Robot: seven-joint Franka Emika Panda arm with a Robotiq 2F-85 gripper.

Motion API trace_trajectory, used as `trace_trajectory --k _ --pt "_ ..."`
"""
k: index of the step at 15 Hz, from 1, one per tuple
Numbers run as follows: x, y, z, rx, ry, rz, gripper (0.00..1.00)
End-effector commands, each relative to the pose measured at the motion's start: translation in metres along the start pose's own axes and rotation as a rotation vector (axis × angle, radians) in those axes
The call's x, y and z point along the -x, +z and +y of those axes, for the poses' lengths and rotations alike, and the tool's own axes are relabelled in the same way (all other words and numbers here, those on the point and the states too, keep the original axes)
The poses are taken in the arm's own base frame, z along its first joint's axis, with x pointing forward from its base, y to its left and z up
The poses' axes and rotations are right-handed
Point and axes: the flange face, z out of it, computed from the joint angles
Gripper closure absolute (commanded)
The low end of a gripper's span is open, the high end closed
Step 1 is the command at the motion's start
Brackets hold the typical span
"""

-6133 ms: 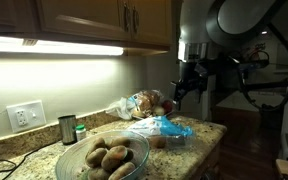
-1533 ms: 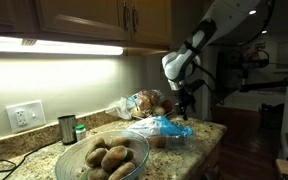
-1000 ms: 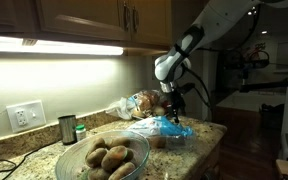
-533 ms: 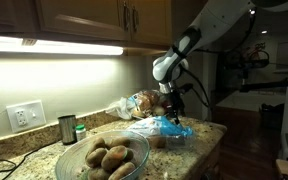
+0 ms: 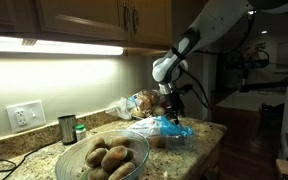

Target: Remove one potato from the plastic bag and put it in the glass bowl

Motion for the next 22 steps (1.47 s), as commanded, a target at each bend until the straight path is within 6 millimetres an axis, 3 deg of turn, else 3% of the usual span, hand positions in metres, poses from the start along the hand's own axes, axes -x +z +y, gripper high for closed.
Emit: trace_trajectory --k 1,8,17,22 --pt "-0.005 -0.002 0.000 0.003 0.006 0.019 0.00" --pt "-0.008 -0.009 -0.003 0.006 -0.002 0.039 0.00" --pt "-0.015 -0.002 0.001 -0.001 0.000 0.034 0.00" --pt "-0.028 0.005 -0.001 -0.026 -0.015 0.040 0.00"
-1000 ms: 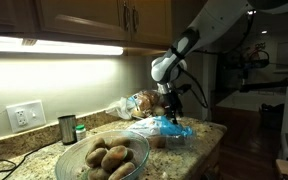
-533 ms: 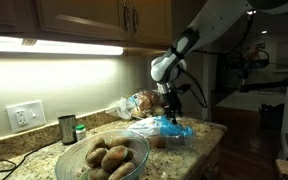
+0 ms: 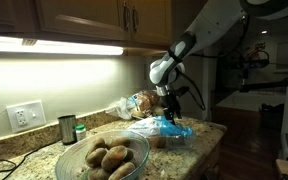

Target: Remove one potato from the plastic bag and put it in the glass bowl

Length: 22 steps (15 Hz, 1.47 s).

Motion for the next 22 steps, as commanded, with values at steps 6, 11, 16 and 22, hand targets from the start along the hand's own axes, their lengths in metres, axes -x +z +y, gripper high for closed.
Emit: trace_trajectory --k 6,11,16,22 --pt "-0.022 0.006 -0.006 -0.059 0.002 0.012 0.00" --pt "-0.016 0.003 -0.010 -0.069 0.028 -0.030 0.00" --pt "-0.007 -0.005 -0.012 -0.064 0.015 -0.028 0.00" --pt "-0.015 0.004 -0.010 -0.055 0.007 -0.003 0.00"
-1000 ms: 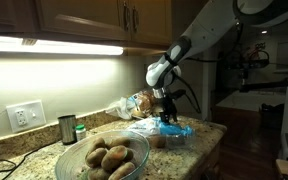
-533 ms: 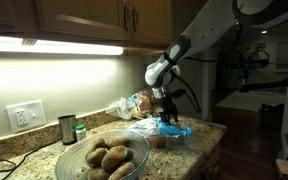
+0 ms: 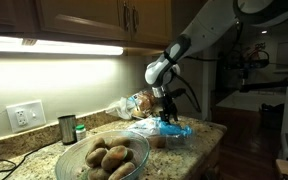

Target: Remove one potato from the plastic bag and put it in the glass bowl

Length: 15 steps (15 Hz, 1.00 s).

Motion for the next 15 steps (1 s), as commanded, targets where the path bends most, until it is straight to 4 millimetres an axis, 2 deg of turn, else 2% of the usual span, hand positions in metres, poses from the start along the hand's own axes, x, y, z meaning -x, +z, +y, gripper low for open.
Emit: trace_trajectory --k 1,9,14,15 --pt "0.003 0.002 0.001 -0.007 -0.006 0.010 0.00" --pt "0.004 0.018 -0.003 -0.016 0.000 -0.037 0.00" --pt "0.011 0.020 0.001 -0.019 0.026 -0.070 0.00" --pt "0.012 0.021 0.001 -0.019 0.028 -0.072 0.11"
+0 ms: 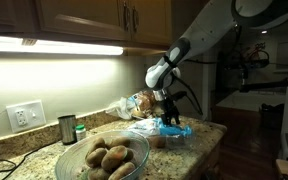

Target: Remove one potato from the plastic bag and put it in the glass bowl

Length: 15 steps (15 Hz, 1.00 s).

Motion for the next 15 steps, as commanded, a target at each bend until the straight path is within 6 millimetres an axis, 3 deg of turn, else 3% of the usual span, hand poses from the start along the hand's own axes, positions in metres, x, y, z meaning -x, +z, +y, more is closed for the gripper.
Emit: trace_trajectory --k 1,7,10,15 --pt "0.012 0.004 0.002 -0.010 0.028 -0.032 0.28" --pt "0.014 0.007 0.001 -0.012 0.028 -0.041 0.67" --pt "0.015 0.005 0.002 -0.010 0.032 -0.036 0.69" --pt "0.028 -0.015 0.001 0.016 0.045 0.027 0.69"
